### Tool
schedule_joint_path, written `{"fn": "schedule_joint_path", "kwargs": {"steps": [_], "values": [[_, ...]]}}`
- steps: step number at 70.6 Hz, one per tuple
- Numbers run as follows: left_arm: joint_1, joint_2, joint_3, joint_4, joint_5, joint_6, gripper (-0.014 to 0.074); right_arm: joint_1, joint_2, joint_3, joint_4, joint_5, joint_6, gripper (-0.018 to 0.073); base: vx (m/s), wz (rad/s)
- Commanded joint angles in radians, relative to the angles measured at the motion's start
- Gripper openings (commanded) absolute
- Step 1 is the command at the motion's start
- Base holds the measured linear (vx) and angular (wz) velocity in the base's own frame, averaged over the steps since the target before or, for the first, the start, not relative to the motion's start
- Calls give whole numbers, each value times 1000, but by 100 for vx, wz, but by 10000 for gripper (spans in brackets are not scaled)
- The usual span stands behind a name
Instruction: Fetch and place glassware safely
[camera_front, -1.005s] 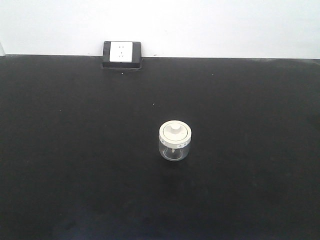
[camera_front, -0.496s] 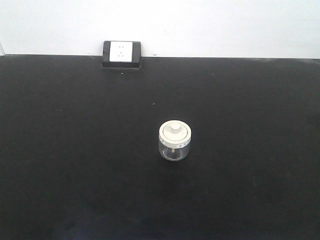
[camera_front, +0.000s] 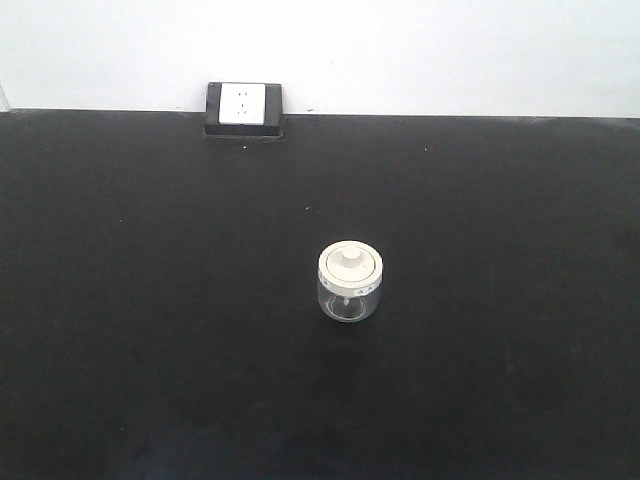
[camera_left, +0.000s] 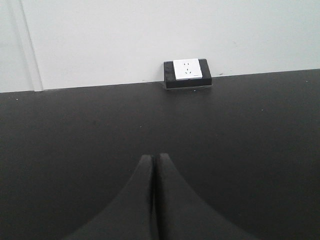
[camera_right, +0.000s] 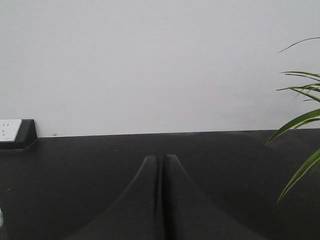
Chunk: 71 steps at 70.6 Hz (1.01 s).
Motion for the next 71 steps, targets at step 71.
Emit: {"fn": "schedule_joint_path", "kwargs": {"steps": [71], "values": [[-1, -12, 27, -10, -70, -5, -7, -7, 9, -26, 128, -40, -117, -3, 0, 0]]}}
